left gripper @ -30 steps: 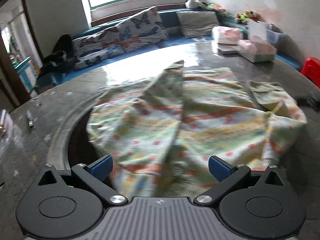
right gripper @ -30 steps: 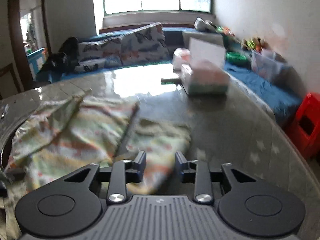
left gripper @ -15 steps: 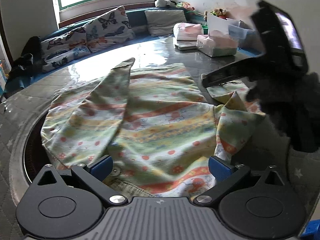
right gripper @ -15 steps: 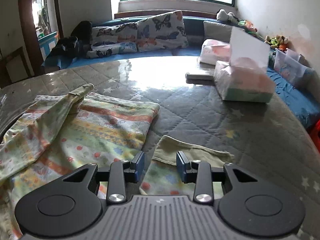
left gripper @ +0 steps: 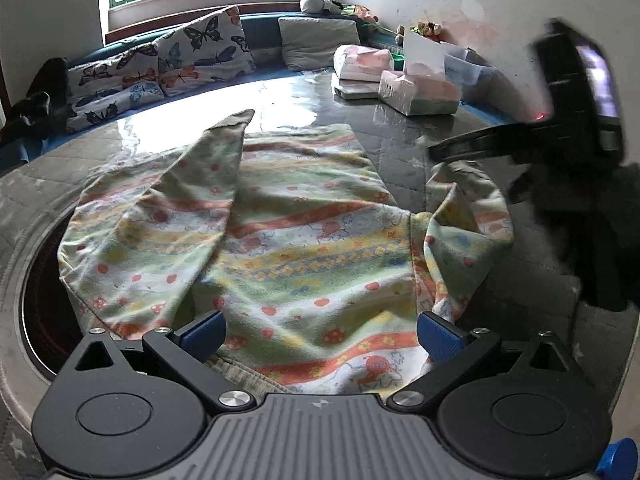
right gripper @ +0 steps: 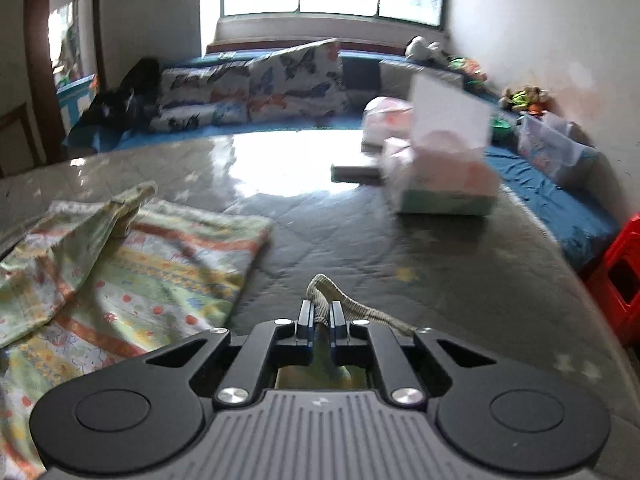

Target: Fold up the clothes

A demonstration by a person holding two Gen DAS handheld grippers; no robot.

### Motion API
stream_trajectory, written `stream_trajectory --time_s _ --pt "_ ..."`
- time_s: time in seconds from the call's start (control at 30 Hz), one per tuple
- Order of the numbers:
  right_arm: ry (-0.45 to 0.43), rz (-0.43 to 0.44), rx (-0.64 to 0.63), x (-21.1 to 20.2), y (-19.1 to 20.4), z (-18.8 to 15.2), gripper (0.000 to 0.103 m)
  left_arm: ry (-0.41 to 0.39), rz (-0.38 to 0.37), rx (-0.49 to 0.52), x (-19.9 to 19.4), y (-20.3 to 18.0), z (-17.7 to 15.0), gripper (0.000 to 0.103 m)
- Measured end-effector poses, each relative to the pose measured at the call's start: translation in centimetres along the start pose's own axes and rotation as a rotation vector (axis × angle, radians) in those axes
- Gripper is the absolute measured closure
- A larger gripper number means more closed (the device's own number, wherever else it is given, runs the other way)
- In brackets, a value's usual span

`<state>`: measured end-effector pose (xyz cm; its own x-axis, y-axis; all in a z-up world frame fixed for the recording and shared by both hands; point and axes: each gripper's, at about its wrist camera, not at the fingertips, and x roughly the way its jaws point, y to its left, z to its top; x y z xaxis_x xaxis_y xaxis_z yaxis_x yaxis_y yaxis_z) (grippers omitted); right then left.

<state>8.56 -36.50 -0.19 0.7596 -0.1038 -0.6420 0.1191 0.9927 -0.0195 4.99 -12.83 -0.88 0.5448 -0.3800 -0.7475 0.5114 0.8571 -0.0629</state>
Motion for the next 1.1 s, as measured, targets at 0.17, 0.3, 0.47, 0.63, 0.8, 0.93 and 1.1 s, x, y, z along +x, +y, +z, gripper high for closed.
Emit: stream_trajectory --time_s 0.17,0.3,0.47,0.63,0.8,0.93,1.1 --pt "-0.075 -0.043 0.062 -4.7 -3.6 -0.6 0.097 0.015 -0.014 0.017 0.4 -0.4 -0.4 0.0" --pt "-0.106 -0.1 0.116 -8.2 -6.4 -1.8 0.097 0.031 -0.023 0.029 0.7 -0.8 -0.7 0.0" --pt "-0.047 -0.147 0.203 -9.6 -8.8 -5.0 0.097 0.043 -0.038 0.052 1.0 -1.5 -0.9 0.0" --pt "0.065 -0.199 0.272 -7.8 -11.0 -7.9 0.096 0.058 -0.055 0.078 1.2 -2.2 -1.2 0.0" --pt "0.051 -0.245 0.261 -8.2 -11.5 -7.7 0.091 0.062 -0.064 0.082 0.8 -2.3 -1.1 0.0" --pt "0.018 -0.174 0.205 -8.1 -9.8 -6.4 0.09 0.039 -0.065 0.079 0.1 -2.3 -0.6 0.0" --pt "0.065 -0.049 0.165 -5.4 -7.2 -5.7 0.08 0.008 -0.037 0.06 -0.6 -1.6 0.4 0.0"
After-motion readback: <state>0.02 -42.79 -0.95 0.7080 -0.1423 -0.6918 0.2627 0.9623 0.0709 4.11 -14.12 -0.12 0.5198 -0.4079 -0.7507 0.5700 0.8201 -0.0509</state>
